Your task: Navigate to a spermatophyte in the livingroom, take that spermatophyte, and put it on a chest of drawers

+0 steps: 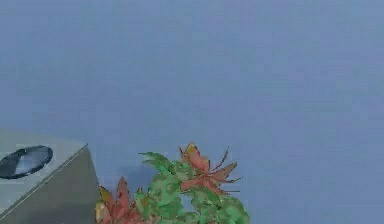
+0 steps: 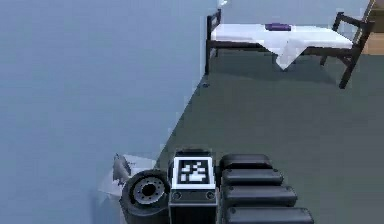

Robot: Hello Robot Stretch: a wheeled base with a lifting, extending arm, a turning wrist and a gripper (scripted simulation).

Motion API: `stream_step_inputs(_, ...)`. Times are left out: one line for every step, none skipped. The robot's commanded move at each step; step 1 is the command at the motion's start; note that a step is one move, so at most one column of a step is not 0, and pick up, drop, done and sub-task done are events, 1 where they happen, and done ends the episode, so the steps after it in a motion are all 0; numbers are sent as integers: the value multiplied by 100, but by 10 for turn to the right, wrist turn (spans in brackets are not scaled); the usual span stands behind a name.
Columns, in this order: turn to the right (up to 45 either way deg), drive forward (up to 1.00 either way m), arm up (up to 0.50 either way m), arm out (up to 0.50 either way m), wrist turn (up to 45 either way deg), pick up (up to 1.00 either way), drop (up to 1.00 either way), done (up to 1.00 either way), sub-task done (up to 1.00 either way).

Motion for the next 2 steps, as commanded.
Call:
stream_step_inputs(-390,0,0,0,0,0,0,0,0)
stream_step_inputs(330,0,0,0,0,0,0,0,0)
